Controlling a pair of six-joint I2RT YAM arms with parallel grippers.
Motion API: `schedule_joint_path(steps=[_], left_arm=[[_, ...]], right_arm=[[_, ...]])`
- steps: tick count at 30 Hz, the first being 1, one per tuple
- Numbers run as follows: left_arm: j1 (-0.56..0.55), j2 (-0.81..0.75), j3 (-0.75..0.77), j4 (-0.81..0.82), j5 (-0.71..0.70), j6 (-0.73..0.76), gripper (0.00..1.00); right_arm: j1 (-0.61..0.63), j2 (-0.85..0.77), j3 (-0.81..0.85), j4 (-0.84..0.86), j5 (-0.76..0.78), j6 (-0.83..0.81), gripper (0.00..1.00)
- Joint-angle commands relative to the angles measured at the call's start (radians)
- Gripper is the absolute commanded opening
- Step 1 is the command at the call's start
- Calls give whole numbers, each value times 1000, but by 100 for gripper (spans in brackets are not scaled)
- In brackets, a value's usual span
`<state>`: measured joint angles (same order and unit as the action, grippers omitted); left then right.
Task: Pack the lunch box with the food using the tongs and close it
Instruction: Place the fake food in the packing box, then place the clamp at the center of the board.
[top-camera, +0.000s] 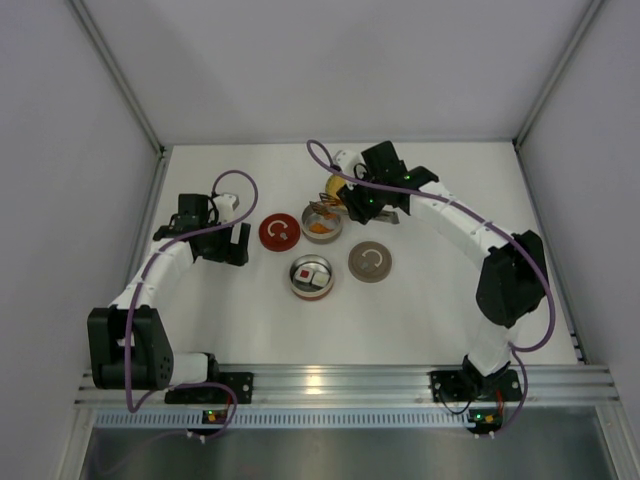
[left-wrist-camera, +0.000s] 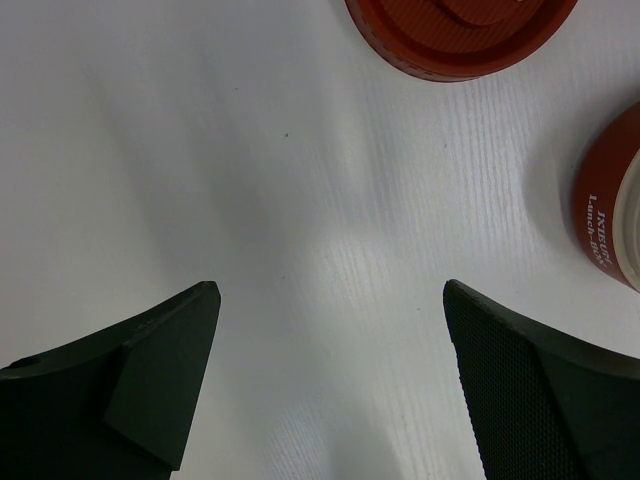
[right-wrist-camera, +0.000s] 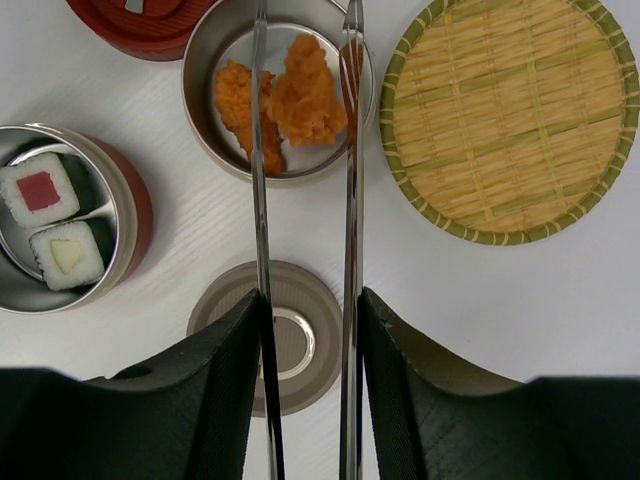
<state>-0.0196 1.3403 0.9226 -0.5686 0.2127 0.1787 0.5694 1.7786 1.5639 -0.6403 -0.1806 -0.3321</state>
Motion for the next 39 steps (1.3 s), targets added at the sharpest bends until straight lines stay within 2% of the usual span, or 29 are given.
schedule_joint_path(steps=[1, 6, 13, 19, 23, 28, 29, 33, 39], left_arm=[[4, 10, 13, 19, 16, -5, 98], [4, 8, 16, 18, 17, -4, 98], [4, -3, 36, 6, 17, -2, 98], [4, -21, 44, 1, 27, 1, 98], [4, -32, 42, 4, 37, -8, 98], [4, -53, 41, 6, 47, -16, 98], [4, -55, 41, 4, 48, -16, 98], [4, -66, 39, 1, 47, -18, 98], [4, -66, 51, -2, 45, -24, 98]], right_arm=[[6, 4, 10, 91, -3, -18, 42], [6, 4, 19, 87, -5, -13, 46], [-11, -57, 36, 80, -25, 39, 44], [-172, -171, 25, 50, -79, 146, 42], [-371, -223, -45, 36, -102, 185, 41], [-558, -231, -126, 22, -91, 163, 40], [-627, -225, -137, 24, -89, 156, 40], [-695, -183, -180, 43, -54, 119, 41], [-712, -90, -228, 102, -31, 116, 42]])
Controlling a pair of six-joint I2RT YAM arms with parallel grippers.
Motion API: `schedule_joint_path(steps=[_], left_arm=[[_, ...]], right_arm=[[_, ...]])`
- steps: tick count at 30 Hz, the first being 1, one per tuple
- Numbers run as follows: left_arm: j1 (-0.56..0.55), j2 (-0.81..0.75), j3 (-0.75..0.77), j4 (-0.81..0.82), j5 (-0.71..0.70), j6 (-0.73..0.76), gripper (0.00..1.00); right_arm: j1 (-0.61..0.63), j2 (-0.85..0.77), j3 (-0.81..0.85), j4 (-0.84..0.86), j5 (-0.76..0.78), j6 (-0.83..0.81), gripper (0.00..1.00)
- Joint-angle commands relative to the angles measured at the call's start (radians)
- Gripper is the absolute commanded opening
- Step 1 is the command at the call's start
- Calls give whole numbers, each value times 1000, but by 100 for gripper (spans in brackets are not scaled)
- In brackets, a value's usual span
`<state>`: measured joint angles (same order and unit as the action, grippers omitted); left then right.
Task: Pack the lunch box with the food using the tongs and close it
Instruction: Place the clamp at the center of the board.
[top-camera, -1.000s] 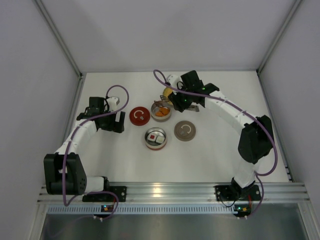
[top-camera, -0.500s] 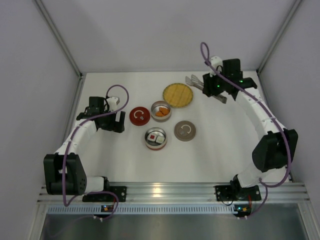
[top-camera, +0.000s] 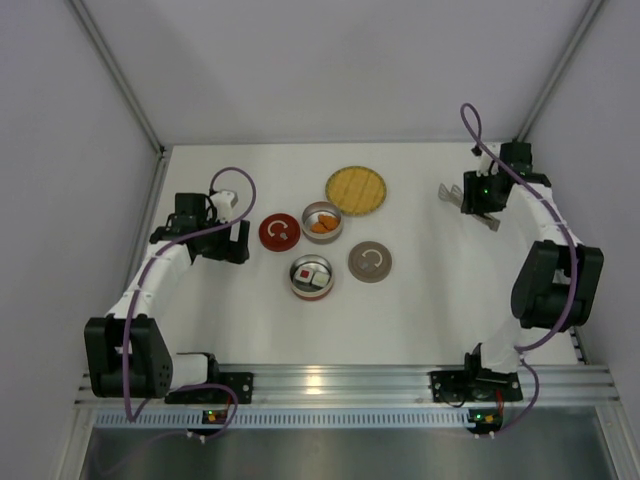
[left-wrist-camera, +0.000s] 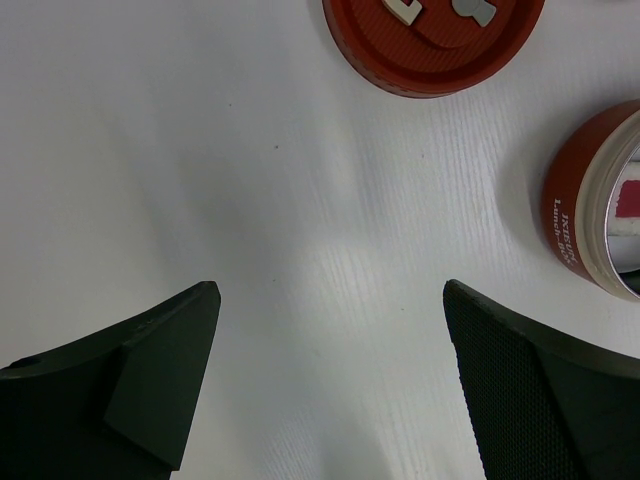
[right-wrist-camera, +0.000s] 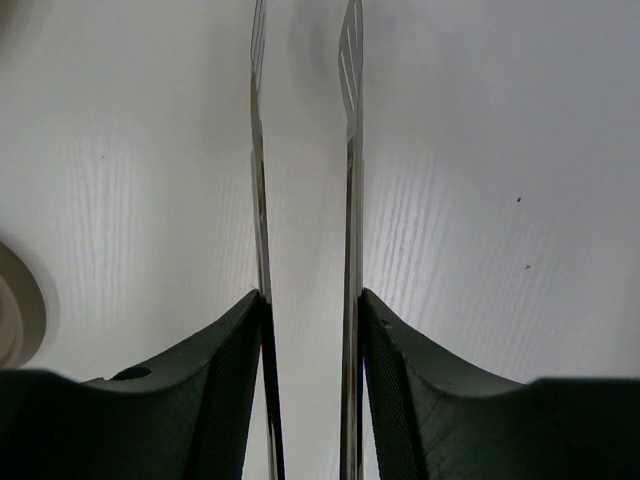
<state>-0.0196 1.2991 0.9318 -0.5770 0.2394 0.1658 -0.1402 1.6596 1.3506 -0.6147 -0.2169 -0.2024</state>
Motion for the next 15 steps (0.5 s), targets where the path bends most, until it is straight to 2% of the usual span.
schedule_joint_path(steps=[1, 9, 15], left_arm=[[4, -23, 44, 5, 17, -12, 98], [4, -37, 42, 3, -12, 11, 98], [4, -34, 45, 0, -6, 27, 98]], right_arm=[[-4, 57, -16, 78, 5, -12, 42], [-4, 166, -53, 64, 40, -26, 47], [-2, 201, -70, 50, 47, -43, 55]])
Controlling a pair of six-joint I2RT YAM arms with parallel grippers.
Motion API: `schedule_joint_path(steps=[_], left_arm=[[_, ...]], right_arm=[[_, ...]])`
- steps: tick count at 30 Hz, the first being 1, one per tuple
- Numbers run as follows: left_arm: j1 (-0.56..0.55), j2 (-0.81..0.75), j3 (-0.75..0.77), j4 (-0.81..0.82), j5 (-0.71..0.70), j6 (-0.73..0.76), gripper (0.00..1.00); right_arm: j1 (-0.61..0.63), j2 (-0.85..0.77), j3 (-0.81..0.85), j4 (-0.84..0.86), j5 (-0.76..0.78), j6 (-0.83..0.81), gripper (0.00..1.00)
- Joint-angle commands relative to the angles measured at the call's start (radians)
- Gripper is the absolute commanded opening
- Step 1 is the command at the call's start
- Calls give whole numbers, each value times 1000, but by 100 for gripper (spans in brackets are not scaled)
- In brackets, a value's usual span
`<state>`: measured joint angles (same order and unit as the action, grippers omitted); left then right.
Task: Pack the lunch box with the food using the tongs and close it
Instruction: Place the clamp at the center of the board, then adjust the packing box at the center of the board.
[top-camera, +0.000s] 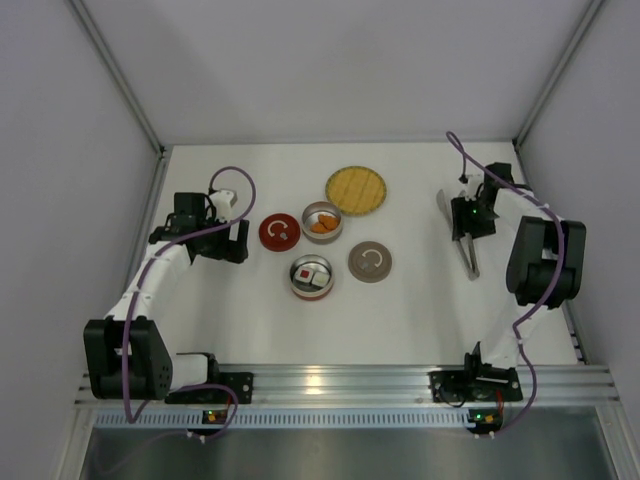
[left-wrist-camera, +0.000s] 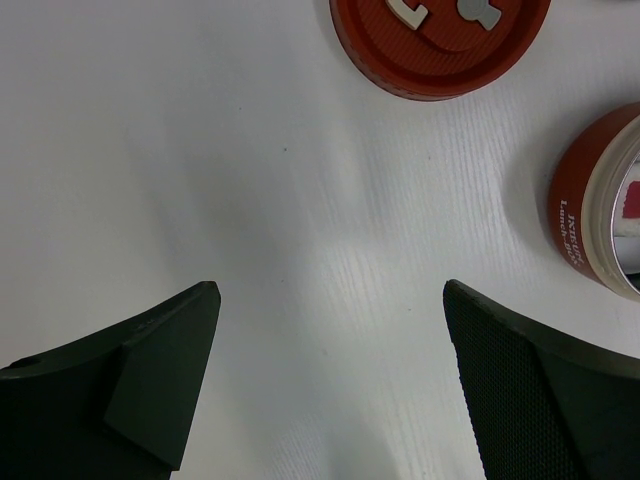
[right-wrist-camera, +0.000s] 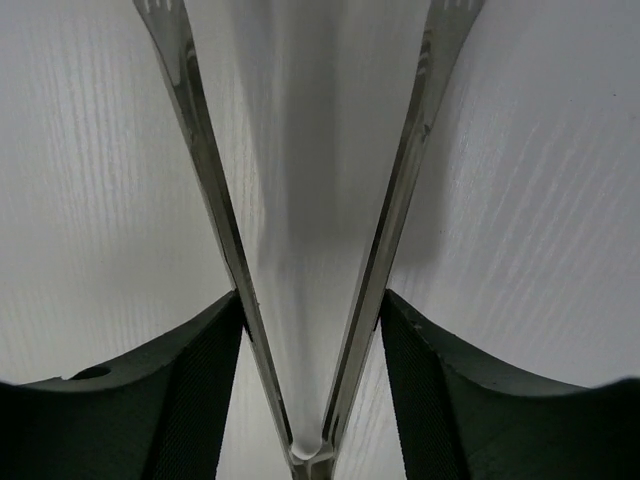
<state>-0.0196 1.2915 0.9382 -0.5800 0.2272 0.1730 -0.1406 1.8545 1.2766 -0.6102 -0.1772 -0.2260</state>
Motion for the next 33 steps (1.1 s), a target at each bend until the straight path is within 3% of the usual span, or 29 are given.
schedule_joint_path(steps=[1, 5, 7, 8, 9, 18, 23, 27, 33], left_arm=[[4, -27, 36, 3, 9, 23, 98], [4, -31, 31, 3, 12, 51, 98], [4, -31, 36, 0, 18, 65, 98], [4, -28, 37, 3, 20, 68, 98], [4, -26, 37, 5, 21, 68, 98], [4, 98, 109, -4, 130, 22, 98], [1, 88, 154, -29, 259, 92, 95], [-32, 54, 207, -56, 351, 147, 95], [-247, 63, 281, -81, 356, 204, 90]], right_arm=[[-4, 9, 3, 46, 7, -22, 57], [-4, 11, 7, 38, -4, -21, 71], [-4, 8, 12, 33, -8, -19, 84], [-4, 6, 15, 32, -14, -19, 96], [-4, -3, 15, 26, -16, -18, 99], [-4, -170, 18, -34, -103, -36, 99], [1, -279, 38, -101, -306, -46, 99], [73, -347, 38, -148, -387, -30, 91], [248, -289, -40, -100, -455, 7, 70]])
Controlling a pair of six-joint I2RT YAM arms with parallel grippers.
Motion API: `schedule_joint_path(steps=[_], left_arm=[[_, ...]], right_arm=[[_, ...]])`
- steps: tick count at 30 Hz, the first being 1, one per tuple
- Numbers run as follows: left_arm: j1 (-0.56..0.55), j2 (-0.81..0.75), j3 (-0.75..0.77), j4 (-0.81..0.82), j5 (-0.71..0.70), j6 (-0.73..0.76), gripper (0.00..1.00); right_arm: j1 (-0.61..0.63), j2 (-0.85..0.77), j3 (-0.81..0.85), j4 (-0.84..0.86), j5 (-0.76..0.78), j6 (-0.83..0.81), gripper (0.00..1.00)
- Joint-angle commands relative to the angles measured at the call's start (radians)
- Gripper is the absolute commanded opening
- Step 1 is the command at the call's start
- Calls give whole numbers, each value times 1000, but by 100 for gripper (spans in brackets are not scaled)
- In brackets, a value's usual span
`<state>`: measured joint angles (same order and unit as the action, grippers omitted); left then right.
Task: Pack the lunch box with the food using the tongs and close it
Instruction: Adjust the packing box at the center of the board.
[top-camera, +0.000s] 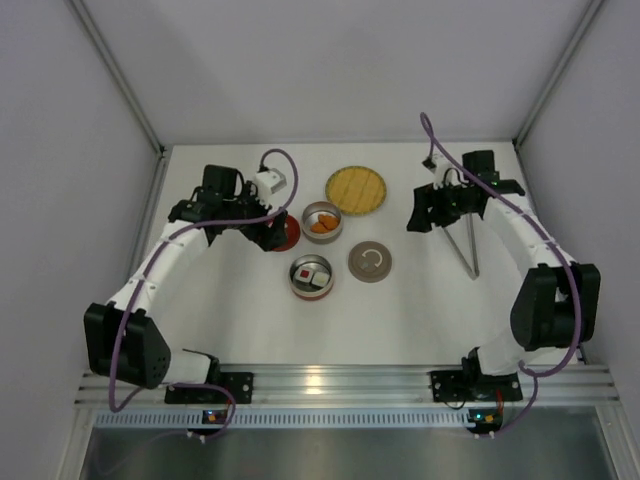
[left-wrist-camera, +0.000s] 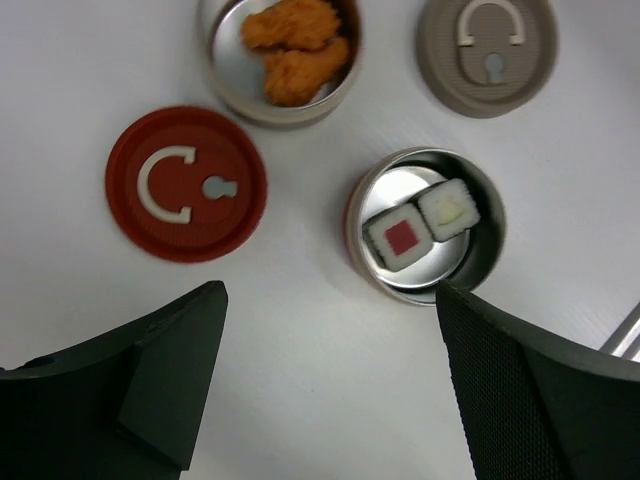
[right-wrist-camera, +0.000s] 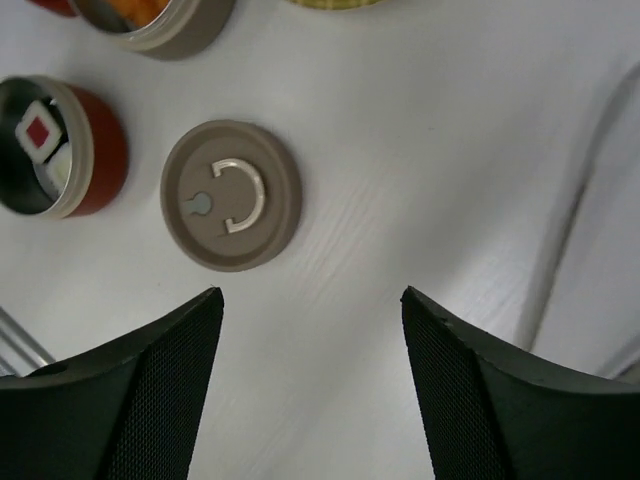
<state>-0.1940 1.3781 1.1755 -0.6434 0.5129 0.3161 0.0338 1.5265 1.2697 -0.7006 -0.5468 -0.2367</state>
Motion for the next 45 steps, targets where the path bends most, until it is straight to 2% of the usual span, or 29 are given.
schedule_joint_path(steps=[1, 5, 9, 13, 15, 18, 21, 23, 30, 34, 41, 45], left_arm=[[-129, -19, 46, -13, 72, 81, 89], [-240, 36, 55, 25, 70, 106, 83], [-337, 143, 121, 31, -17, 63, 74], [-429, 300, 211, 28, -92, -35, 66], [-449, 355, 251, -2, -85, -84, 62], [-461, 443, 312, 4, -77, -155, 58], [-472, 535, 394, -28, -114, -208, 48], [-475, 579, 426, -33, -152, -236, 47], [-487, 660, 461, -41, -194, -357, 44], [-499, 680, 461, -38, -228, -391, 42], [-504, 725, 480, -39, -255, -451, 38], [-506, 759, 498, -53, -257, -453, 27]], right_arm=[[84, 58, -38, 6, -91, 25, 68], [123, 139, -36, 50, -113, 46, 62], [155, 161, -27, 70, -146, 60, 56], [160, 147, -78, 118, -186, 96, 52], [160, 136, -105, 131, -193, 99, 51], [160, 106, -148, 179, -206, 126, 50], [160, 98, -158, 205, -206, 155, 49], [161, 101, -159, 220, -215, 168, 48], [163, 126, -197, 309, -223, 201, 43], [163, 116, -249, 415, -231, 275, 41], [175, 126, -288, 493, -226, 312, 38], [187, 146, -290, 507, -219, 320, 37]])
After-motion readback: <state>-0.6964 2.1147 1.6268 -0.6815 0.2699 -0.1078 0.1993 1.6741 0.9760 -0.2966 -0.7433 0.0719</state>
